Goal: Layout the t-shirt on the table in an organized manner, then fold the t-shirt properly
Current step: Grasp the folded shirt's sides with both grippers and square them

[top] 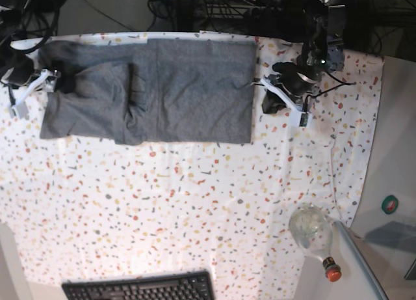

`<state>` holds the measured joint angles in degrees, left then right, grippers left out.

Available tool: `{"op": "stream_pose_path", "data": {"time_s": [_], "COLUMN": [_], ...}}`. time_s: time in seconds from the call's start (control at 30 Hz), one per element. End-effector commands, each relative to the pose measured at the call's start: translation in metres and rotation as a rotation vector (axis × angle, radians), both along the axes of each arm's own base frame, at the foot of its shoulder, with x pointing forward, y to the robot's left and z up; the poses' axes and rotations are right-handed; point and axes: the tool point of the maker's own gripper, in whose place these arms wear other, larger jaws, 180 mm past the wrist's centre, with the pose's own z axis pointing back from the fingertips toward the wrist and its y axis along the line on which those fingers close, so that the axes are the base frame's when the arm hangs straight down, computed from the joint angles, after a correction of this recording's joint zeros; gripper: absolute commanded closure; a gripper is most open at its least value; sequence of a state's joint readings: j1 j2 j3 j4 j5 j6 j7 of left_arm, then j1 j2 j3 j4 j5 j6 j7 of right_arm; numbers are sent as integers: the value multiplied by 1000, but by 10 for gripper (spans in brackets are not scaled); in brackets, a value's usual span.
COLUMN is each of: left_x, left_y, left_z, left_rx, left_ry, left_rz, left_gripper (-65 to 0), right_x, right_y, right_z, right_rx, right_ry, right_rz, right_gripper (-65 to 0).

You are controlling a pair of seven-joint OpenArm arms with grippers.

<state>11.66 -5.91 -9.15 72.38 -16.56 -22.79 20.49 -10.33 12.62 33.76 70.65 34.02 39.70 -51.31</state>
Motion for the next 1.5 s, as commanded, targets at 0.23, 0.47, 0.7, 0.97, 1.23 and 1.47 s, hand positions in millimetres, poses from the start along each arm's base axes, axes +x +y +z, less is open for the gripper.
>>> {"op": "stream_pose_path", "data": {"time_s": [0.23, 0.47, 0.7, 0.97, 1.23, 1.47], "left_x": [-8, -7, 9, 11, 15, 17], "left_y": [-30, -50, -56, -53, -54, -54], "left_z": [-16, -15, -13, -13, -11, -9], "left_rx": [-16, -27, -33, -29, -28, -29], "left_ry": [60, 57, 45, 45, 37, 31], "left_rz": [-89, -144, -112, -112, -112, -112], "left_gripper": [0, 0, 0, 0, 0, 0], "right_x": [17, 17, 17, 35, 45, 42], "right_y": [3, 6, 7, 3, 24, 58], "right_z": [-3, -6, -5, 5, 58, 95], "right_rx": [38, 52, 52, 40, -91, -137], "right_ry": [-3, 18, 34, -4, -92, -140], "right_rz": [-17, -11, 3, 7, 147, 193], "right_gripper": [-530, -336, -291, 0, 0, 0]}}
